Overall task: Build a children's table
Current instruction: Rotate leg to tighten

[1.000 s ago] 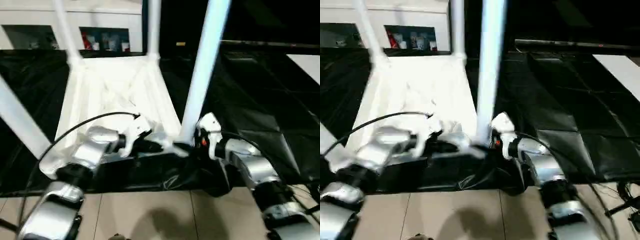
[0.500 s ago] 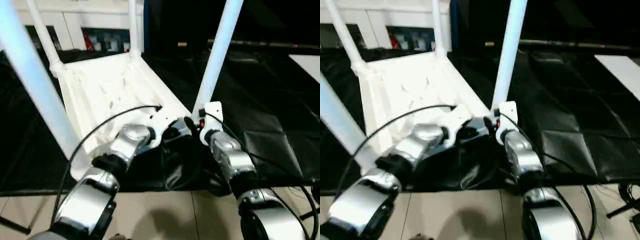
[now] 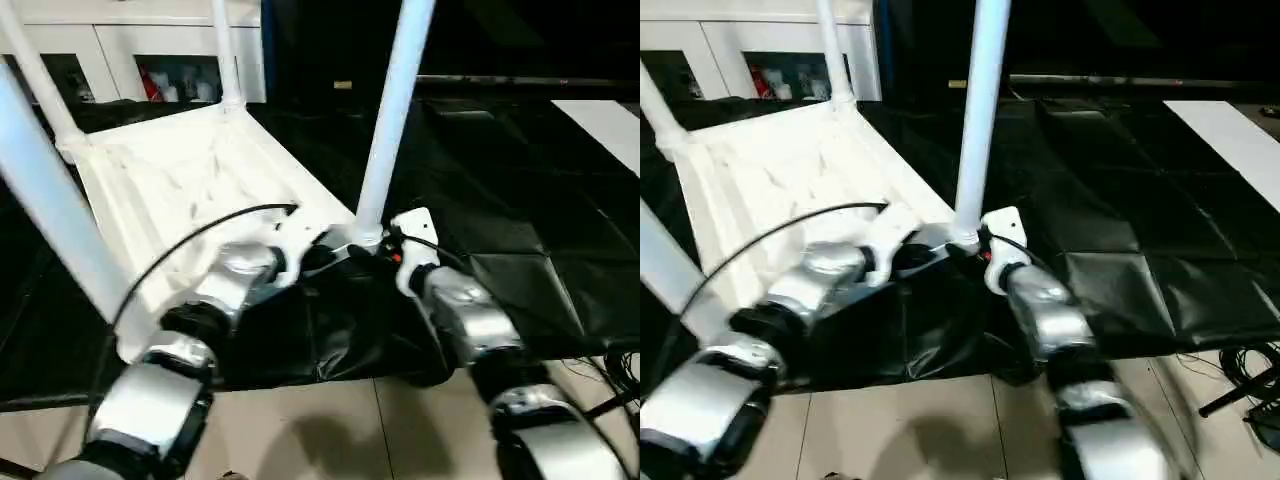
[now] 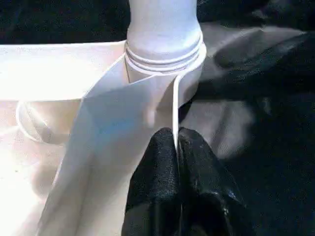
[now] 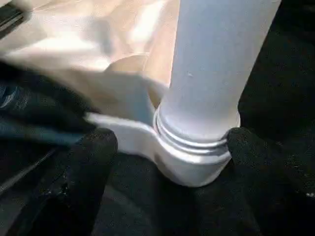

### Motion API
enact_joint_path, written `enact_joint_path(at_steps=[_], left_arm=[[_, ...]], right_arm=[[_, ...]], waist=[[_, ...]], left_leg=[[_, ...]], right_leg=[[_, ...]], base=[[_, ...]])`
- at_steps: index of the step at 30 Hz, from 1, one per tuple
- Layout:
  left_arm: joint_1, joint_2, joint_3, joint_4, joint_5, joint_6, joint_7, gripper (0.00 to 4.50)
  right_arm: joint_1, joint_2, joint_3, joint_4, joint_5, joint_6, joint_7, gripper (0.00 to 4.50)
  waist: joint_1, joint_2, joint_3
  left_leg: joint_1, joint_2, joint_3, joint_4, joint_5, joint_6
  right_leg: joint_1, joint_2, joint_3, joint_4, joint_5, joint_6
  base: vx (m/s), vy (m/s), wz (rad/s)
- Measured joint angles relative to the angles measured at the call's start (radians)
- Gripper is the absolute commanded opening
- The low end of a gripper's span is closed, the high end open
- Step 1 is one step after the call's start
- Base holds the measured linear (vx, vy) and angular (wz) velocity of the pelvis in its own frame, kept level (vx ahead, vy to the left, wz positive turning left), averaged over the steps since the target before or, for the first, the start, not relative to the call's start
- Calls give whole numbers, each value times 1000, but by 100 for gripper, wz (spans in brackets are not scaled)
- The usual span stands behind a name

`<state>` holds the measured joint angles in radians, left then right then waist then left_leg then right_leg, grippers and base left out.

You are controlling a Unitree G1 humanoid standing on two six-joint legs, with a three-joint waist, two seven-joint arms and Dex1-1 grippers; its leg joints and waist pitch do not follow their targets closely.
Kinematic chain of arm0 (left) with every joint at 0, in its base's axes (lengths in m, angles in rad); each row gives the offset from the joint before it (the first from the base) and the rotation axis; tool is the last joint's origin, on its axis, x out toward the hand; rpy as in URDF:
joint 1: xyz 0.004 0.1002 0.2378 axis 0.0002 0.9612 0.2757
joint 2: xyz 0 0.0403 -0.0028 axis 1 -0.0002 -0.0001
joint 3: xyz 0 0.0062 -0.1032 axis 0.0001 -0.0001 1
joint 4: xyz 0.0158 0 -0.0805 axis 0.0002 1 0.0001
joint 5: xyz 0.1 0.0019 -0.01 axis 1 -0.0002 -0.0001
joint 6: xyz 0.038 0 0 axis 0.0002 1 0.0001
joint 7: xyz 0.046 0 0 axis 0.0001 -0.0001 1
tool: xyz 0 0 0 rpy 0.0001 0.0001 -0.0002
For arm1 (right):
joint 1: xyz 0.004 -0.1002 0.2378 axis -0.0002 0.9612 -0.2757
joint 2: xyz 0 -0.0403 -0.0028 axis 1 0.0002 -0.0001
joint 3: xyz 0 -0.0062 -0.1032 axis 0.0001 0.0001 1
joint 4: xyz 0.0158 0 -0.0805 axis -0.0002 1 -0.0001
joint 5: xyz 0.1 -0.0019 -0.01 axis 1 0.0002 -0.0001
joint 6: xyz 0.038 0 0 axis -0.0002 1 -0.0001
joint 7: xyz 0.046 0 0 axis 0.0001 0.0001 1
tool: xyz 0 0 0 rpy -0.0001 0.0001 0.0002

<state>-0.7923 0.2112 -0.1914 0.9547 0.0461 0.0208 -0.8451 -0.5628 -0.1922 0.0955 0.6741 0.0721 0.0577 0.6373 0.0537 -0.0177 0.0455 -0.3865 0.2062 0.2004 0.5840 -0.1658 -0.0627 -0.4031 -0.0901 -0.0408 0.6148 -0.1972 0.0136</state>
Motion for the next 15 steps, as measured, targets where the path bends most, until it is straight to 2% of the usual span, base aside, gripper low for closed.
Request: enact_joint_path(at_steps=[4, 8, 10, 13, 15], left_arm=[[60, 69, -4, -92, -31, 4, -185, 0], [119, 117, -31, -199, -64, 43, -348, 0], [133, 125, -42, -230, -73, 59, -384, 0], [141, 129, -44, -246, -75, 72, -400, 0], [144, 131, -43, -253, -75, 77, -402, 0]], right_arm=[[35, -59, 29, -56, 3, 10, 133, 392], [44, -82, 62, -101, 13, 21, 216, 392], [54, -83, 75, -123, 14, 28, 240, 392], [60, -93, 84, -132, 16, 41, 268, 392], [62, -100, 89, -142, 14, 45, 277, 376]], waist=[[7, 0, 0], [29, 1, 1], [37, 1, 1], [36, 0, 1], [36, 0, 1]], left_leg=[[0, 0, 1, 0, 0, 0], [0, 0, 2, 1, 0, 0], [0, 0, 3, 1, 0, 0], [0, 0, 3, 1, 0, 0], [0, 0, 3, 1, 0, 0]], right_leg=[[0, 0, 0, -1, 0, 0], [0, -1, 0, 0, 0, 0], [0, -2, 1, 0, 0, 0], [0, -2, 1, 0, 0, 0], [0, -2, 1, 0, 0, 0]], base=[[0, 0, 0], [0, 0, 0], [0, 0, 0], [0, 0, 0], [0, 0, 0]])
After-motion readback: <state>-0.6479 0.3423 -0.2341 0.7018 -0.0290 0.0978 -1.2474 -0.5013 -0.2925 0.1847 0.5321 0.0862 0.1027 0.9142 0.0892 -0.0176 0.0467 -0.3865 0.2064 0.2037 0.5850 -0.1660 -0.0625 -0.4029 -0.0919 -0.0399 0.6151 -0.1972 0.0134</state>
